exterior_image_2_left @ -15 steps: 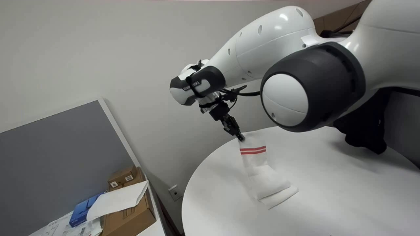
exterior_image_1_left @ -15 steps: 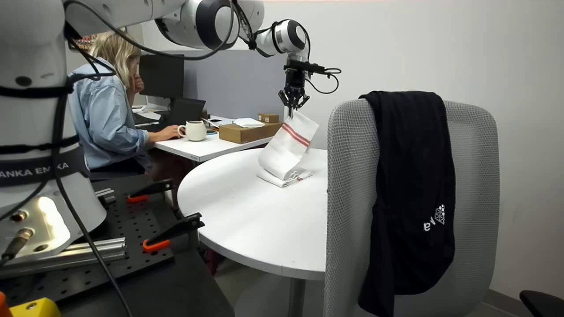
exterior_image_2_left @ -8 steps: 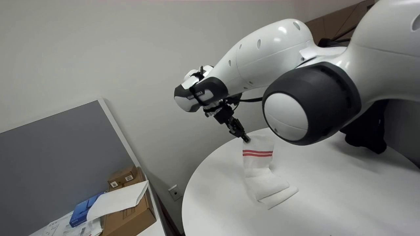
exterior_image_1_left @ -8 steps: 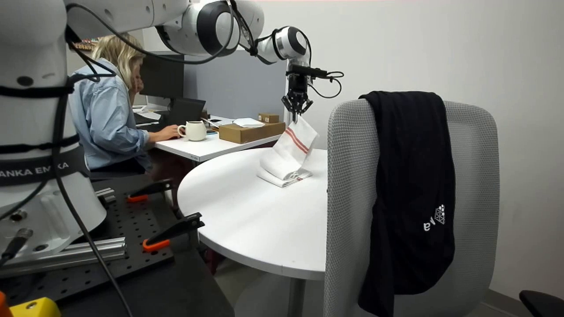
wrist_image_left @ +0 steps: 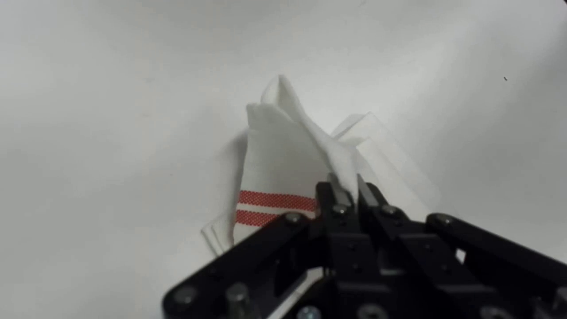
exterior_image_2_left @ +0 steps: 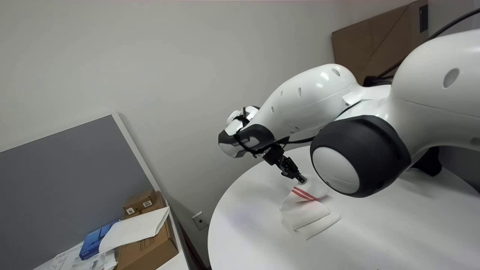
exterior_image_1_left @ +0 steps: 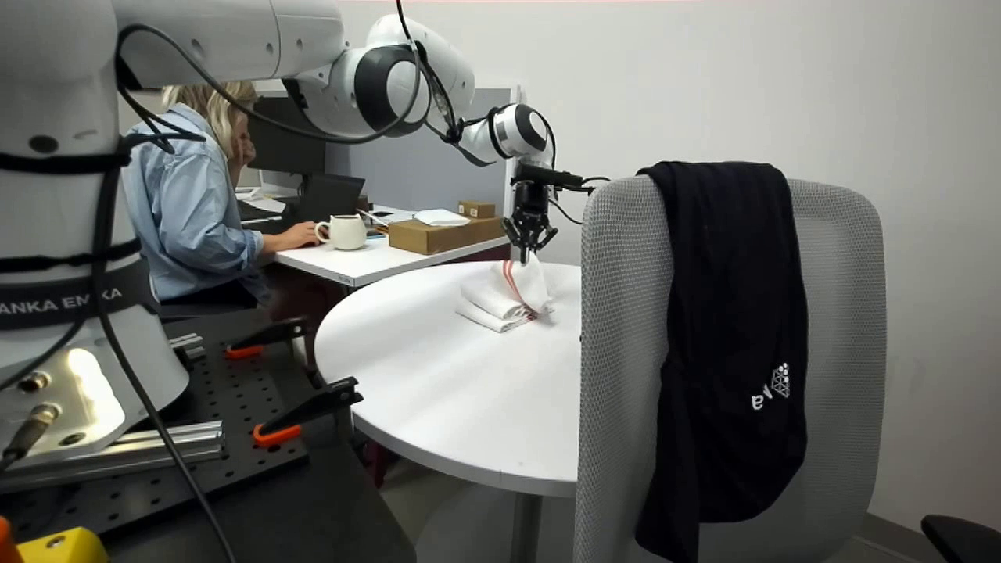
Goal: Fold the white and red cloth on the table
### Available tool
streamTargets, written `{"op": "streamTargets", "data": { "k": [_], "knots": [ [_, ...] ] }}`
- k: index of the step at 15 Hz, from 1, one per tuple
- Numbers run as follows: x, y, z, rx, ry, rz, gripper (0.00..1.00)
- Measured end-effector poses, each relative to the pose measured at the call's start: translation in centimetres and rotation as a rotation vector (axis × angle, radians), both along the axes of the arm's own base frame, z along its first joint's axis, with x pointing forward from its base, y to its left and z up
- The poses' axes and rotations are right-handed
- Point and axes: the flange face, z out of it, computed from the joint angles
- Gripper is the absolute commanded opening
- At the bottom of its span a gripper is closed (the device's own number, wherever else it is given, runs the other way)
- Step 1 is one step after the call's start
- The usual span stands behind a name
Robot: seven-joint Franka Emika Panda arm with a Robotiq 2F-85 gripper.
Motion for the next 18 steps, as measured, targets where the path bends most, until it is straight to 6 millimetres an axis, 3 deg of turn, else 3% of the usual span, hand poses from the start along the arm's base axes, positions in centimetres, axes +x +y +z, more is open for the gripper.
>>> {"op": "streamTargets", "data": {
  "k": [5, 14, 15, 16, 18],
  "knots": [
    [-1.8, 1.6, -3.2, -0.034, 0.074, 0.012, 0.01],
    [-4.6, 5.2, -5.2, -0.069, 0.157, 0.004, 0.01],
    [-4.9, 5.6, -5.3, -0.063, 0.170, -0.004, 0.30],
    [-5.3, 6.0, -5.5, -0.055, 0.184, -0.013, 0.31],
    [-5.9, 6.6, -5.9, -0.043, 0.207, -0.027, 0.45]
  ]
}}
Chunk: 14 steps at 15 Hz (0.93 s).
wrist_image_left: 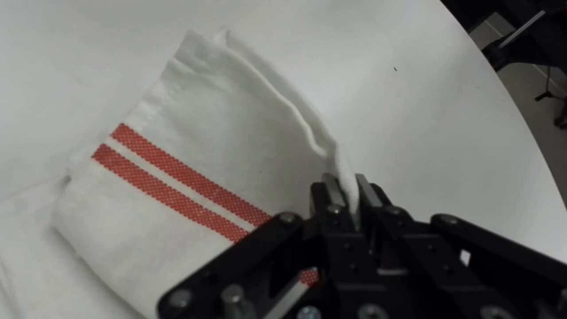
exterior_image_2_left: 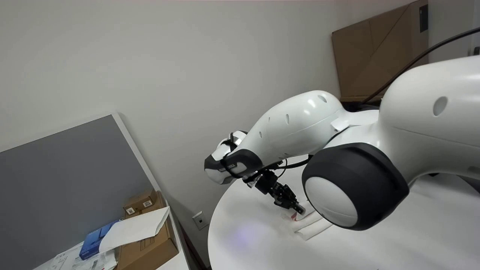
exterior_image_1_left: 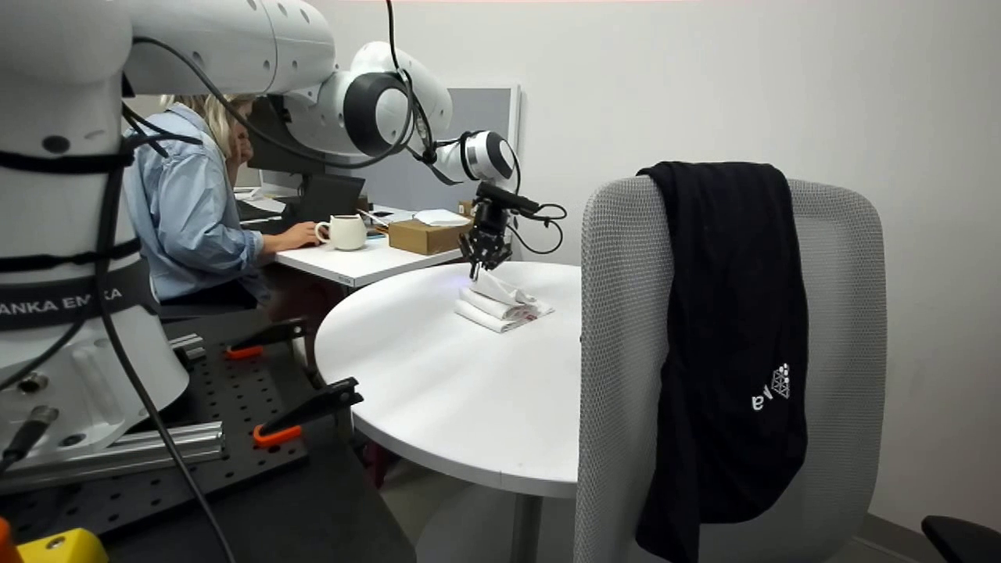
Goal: Fold the white and red cloth on the table
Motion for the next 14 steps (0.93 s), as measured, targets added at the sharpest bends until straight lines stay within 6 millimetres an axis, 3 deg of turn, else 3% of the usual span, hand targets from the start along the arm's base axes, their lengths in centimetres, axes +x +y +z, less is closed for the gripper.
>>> {"op": "streamTargets", "data": {
  "k": [7, 11, 14],
  "knots": [
    [-0.8, 0.5, -1.5, 0.021, 0.034, -0.005, 0.96],
    [0.1, 1.2, 0.8, 0.102, 0.000, -0.036, 1.00],
    [2.0, 1.6, 5.6, 0.177, -0.112, -0.098, 1.00]
  ]
}}
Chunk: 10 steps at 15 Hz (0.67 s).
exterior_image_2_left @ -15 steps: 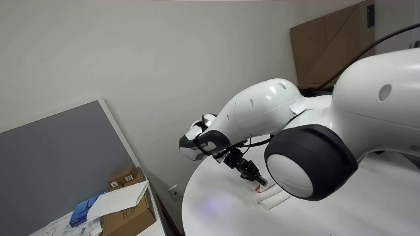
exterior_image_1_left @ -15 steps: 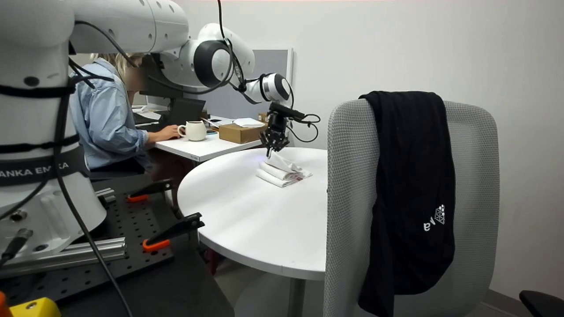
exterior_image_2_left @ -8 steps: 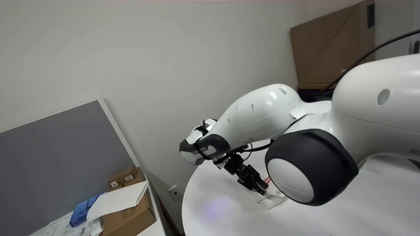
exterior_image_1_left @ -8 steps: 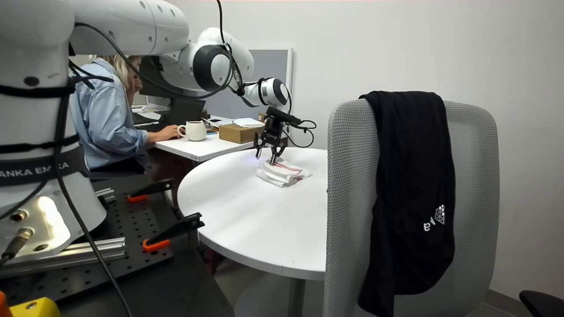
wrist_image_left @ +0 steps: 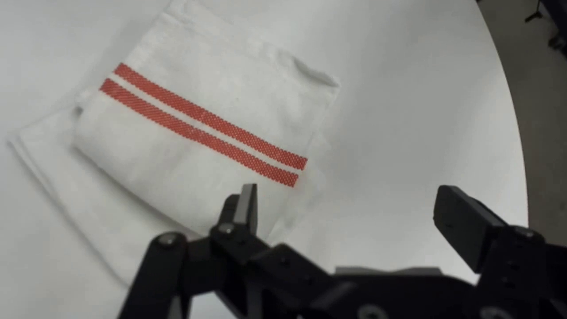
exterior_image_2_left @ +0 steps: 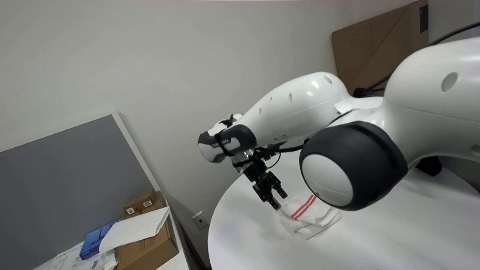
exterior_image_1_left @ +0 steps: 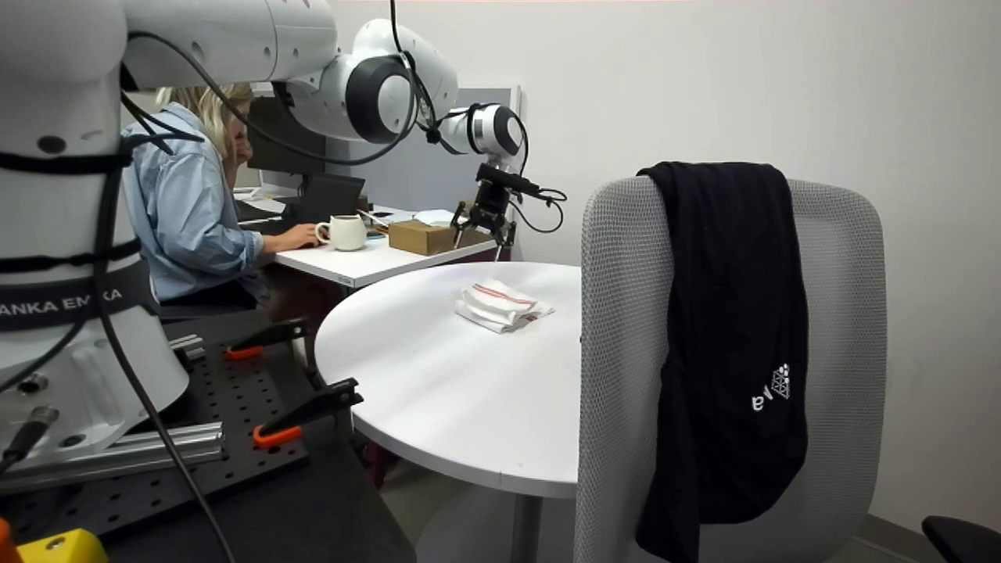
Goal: Fold the white and red cloth on the table
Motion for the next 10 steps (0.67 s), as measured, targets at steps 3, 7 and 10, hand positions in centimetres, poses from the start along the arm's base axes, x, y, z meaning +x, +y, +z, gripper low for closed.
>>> {"op": "streamTargets", "data": {
  "k": [3, 7, 10],
  "knots": [
    [1.7, -0.6, 6.0, 0.040, -0.109, -0.100, 1.00],
    [3.8, -2.0, 11.7, 0.047, -0.269, -0.242, 1.00],
    [5.2, -2.5, 14.1, 0.053, -0.389, -0.329, 1.00]
  ]
}}
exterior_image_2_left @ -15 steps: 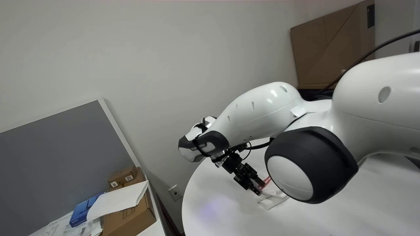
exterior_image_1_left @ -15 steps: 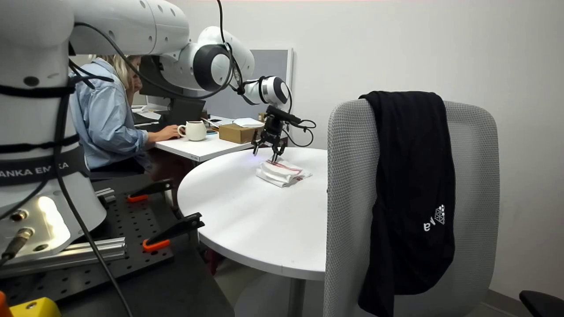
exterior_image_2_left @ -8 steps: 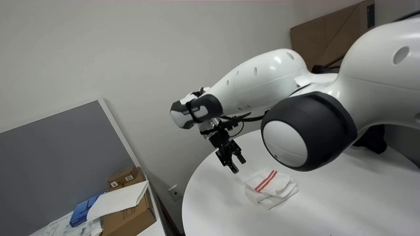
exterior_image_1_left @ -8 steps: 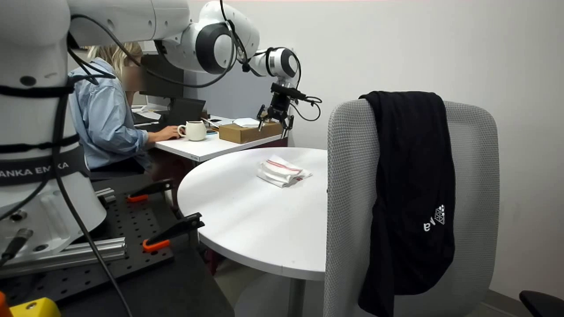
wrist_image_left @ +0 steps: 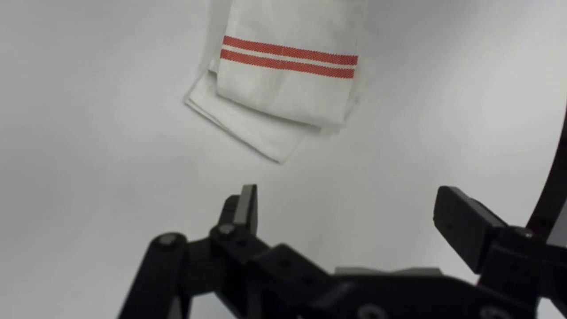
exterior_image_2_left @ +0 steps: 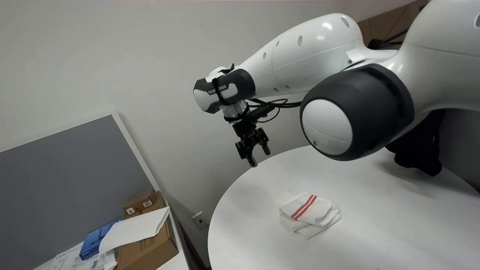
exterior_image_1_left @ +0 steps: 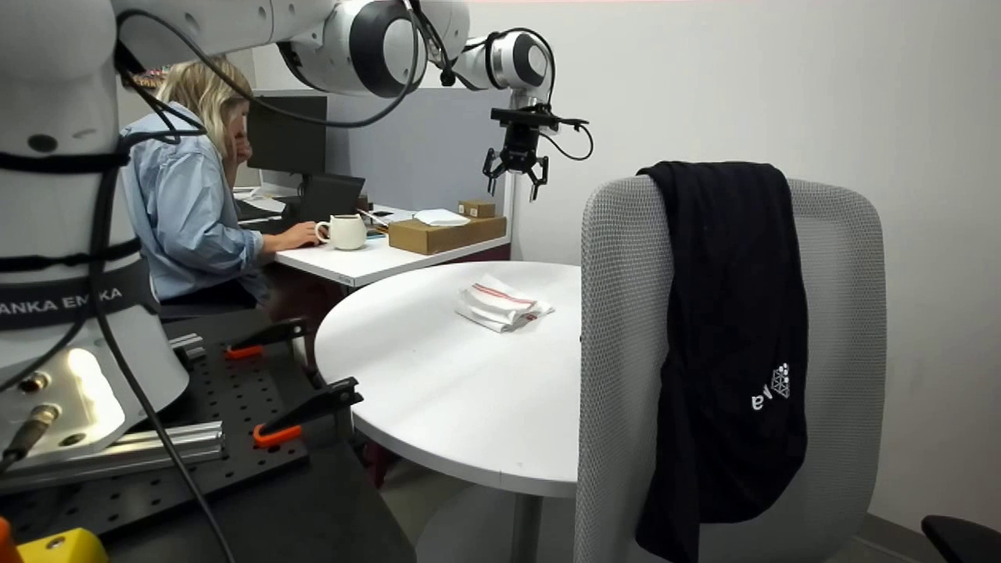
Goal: Fold the white and red cloth on the table
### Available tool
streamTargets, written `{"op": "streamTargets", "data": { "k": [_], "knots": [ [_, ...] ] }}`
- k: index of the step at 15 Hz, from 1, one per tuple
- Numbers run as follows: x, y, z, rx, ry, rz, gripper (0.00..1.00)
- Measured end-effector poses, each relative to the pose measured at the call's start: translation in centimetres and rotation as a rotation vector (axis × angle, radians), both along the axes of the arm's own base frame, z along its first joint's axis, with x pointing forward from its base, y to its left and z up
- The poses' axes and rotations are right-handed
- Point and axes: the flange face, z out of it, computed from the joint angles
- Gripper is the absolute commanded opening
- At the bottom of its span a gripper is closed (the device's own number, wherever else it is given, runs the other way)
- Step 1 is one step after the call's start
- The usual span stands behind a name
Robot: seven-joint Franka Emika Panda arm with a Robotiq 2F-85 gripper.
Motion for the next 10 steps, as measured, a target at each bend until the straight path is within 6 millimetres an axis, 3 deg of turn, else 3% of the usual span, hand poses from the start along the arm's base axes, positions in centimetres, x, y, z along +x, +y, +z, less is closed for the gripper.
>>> {"op": "streamTargets", "data": {
  "k": [10],
  "knots": [
    [1.2, 1.2, 0.8, 0.015, -0.124, -0.002, 1.00]
  ]
}}
